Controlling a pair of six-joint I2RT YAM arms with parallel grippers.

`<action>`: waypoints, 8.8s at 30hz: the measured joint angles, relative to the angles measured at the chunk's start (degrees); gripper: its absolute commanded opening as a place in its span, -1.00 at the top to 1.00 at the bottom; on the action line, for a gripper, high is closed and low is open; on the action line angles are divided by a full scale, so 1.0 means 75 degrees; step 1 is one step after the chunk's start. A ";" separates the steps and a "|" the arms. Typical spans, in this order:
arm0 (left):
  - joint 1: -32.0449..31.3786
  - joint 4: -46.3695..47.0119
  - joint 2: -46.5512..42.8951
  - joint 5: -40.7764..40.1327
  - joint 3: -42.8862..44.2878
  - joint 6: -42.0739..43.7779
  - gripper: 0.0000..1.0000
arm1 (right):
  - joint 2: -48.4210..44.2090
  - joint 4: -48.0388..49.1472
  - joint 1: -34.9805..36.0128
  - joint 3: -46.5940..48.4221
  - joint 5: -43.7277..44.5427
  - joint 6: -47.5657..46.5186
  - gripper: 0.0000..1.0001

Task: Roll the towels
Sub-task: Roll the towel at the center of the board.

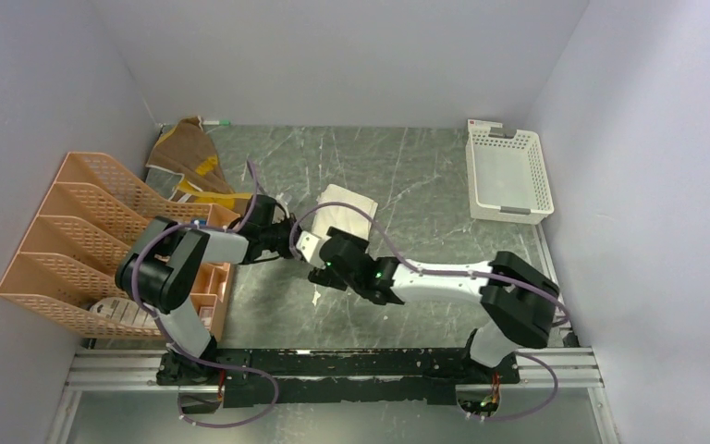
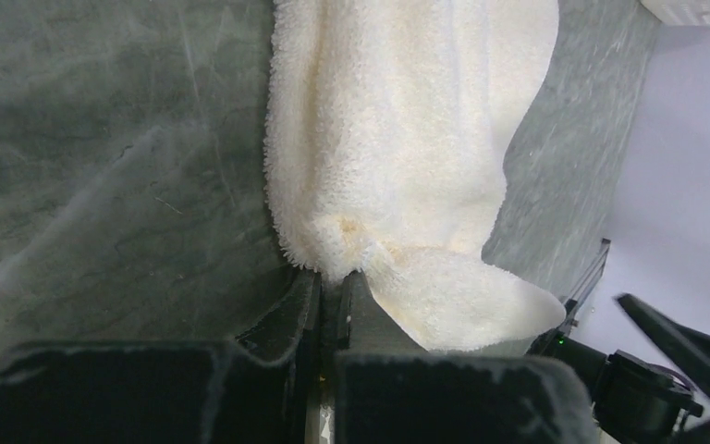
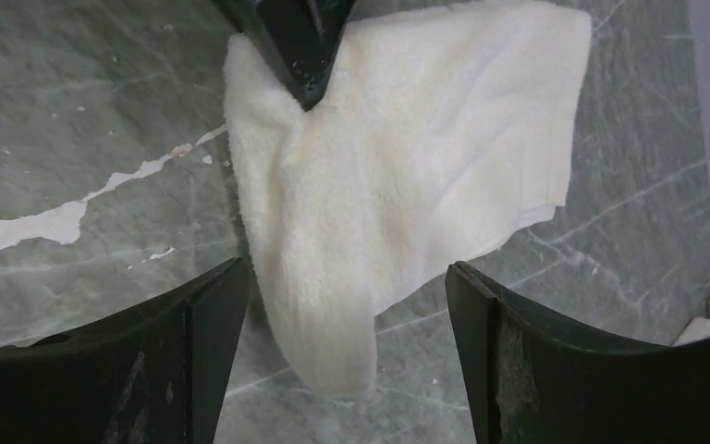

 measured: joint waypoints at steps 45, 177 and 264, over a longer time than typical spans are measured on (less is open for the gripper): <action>0.0857 -0.0991 -0.1335 0.0545 0.0000 0.0099 -0.99 | 0.1769 -0.1591 -0.3483 0.2113 -0.6863 0.0694 0.43; 0.1180 -0.1813 -0.4669 0.0481 -0.2567 0.0420 -0.56 | 0.5942 -0.6796 -0.3340 0.6242 -1.1083 -0.1944 1.00; 0.0959 0.0831 -0.0647 0.1743 -0.1699 -0.0653 0.86 | 0.1212 0.1623 0.1311 -0.0175 0.0921 -0.1285 -0.75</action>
